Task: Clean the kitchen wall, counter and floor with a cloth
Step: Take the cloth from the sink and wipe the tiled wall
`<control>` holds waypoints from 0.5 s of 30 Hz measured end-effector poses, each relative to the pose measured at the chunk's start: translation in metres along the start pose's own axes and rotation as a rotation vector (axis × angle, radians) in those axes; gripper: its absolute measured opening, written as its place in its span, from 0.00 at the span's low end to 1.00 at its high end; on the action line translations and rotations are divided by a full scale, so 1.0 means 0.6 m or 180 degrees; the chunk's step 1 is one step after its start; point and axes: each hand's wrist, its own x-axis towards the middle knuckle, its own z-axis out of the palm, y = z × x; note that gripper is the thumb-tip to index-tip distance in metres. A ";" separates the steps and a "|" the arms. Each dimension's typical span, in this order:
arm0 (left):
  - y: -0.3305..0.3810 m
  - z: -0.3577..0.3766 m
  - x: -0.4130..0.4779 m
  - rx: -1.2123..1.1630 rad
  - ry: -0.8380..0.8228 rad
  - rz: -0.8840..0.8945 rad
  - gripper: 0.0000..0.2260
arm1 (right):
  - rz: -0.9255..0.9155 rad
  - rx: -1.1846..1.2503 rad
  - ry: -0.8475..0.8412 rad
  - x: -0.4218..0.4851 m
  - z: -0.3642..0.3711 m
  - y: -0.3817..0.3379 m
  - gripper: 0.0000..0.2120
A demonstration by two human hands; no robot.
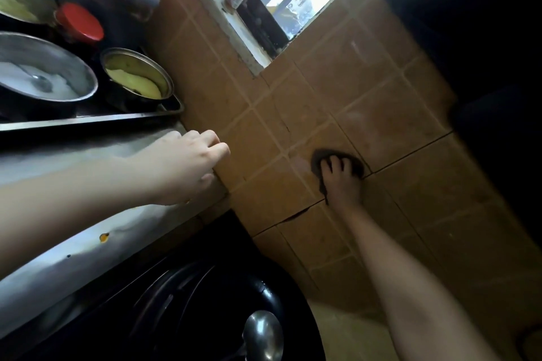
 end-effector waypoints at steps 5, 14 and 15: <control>-0.036 -0.011 -0.038 -0.0002 -0.0013 -0.0136 0.19 | -0.0203 0.0118 0.0029 -0.008 0.014 -0.021 0.21; -0.078 -0.057 -0.109 0.0054 -0.0174 -0.0444 0.18 | -0.0277 0.0799 -0.0034 -0.012 -0.047 -0.070 0.19; -0.080 -0.062 -0.117 0.0086 -0.0192 -0.0471 0.18 | -0.0298 0.0902 -0.0037 -0.014 -0.059 -0.074 0.19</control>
